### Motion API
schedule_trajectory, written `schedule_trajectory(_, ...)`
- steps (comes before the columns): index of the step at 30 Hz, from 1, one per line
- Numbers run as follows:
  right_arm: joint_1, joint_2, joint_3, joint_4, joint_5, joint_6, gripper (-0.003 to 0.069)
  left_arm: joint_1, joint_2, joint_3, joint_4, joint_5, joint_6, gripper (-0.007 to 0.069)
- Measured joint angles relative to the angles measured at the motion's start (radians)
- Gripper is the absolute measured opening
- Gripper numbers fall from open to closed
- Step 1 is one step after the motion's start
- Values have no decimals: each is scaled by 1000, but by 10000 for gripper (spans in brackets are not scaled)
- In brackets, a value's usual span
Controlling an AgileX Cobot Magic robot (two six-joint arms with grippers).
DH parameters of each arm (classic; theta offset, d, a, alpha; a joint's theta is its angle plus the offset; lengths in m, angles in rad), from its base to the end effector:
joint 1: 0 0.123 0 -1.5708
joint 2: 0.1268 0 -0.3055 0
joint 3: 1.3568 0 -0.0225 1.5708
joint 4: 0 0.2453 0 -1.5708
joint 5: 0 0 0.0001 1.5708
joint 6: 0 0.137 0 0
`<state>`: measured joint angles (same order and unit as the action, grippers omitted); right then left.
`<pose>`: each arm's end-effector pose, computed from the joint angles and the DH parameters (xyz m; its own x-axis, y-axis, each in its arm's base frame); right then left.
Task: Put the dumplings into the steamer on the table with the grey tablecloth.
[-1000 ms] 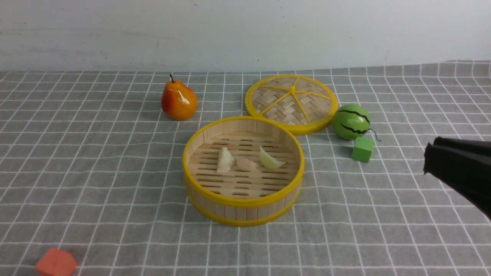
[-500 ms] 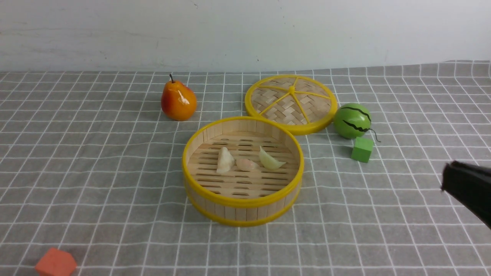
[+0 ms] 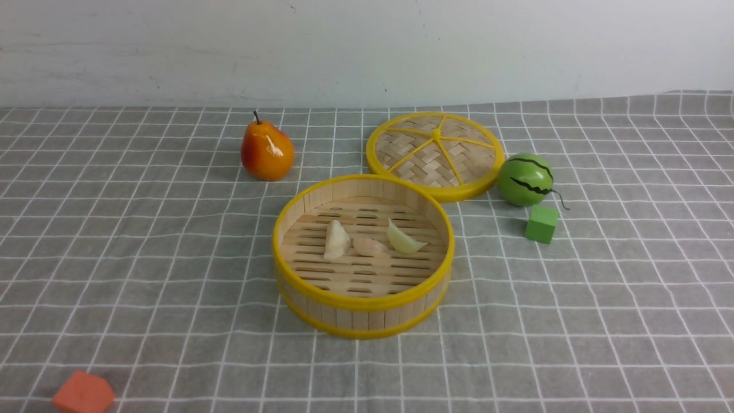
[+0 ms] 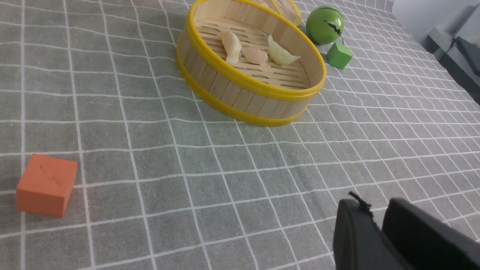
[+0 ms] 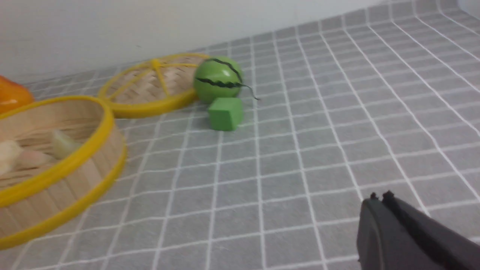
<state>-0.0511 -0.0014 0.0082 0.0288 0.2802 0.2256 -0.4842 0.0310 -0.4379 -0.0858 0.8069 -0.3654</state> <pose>0.0738 -0.0027 0.1761 -0.1809 0.2601 -0.9485 0.0915 0.9646 0.2471 0.0259 -0.0232 0.2652 -0.4597 -0.2230 -0.8596 0.3592 0.8385 -0.4097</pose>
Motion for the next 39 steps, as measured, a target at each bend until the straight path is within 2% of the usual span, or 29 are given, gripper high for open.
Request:
schedule_trajectory(4,-22,-8,18,-23,48,19,-22,0,0,0,0,0,0,110)
schedule_trajectory(12,54,-8,11,-64,100,19,-22,0,0,0,0,0,0,119)
schedule_trajectory(39,54,-8,10,-52,105,4,-11,0,0,0,1,0,0,147)
